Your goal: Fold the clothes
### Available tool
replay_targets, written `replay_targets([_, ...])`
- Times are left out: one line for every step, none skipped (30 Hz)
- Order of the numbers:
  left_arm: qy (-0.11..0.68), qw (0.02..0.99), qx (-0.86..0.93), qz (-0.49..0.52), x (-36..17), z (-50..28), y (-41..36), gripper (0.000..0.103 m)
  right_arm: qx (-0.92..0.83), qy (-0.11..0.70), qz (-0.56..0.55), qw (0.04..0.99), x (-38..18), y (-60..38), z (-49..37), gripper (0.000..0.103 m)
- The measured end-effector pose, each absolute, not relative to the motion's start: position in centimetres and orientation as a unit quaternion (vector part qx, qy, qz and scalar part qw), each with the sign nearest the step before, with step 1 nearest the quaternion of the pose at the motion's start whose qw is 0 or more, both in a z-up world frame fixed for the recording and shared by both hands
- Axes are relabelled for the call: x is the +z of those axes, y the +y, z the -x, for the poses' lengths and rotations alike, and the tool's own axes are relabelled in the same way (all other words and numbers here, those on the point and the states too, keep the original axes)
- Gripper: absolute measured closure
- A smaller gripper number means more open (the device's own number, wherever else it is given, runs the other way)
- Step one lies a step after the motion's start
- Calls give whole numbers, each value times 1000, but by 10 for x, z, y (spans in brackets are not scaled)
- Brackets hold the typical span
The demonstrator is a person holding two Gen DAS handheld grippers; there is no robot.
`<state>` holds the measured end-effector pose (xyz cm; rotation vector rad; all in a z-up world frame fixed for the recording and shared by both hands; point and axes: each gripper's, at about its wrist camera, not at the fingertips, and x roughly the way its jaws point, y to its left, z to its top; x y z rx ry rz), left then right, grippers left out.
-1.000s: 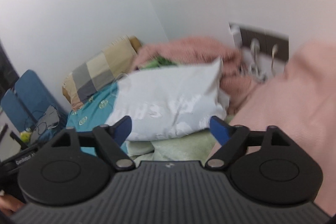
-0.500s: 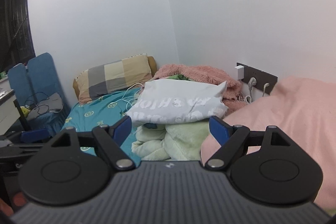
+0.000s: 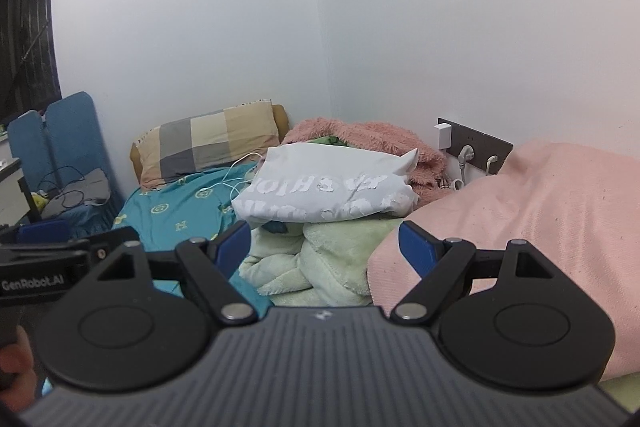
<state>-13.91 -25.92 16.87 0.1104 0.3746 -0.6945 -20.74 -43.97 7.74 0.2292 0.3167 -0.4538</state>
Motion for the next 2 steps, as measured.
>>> replay_targets([184,921,-339,-53,168,139,-259,0,-223,157,-111,956,77,-439,208,20])
replay_targets([185,920,-341,-51,168,139,-258,0,-225,158,-109,955,77,-438,208,20])
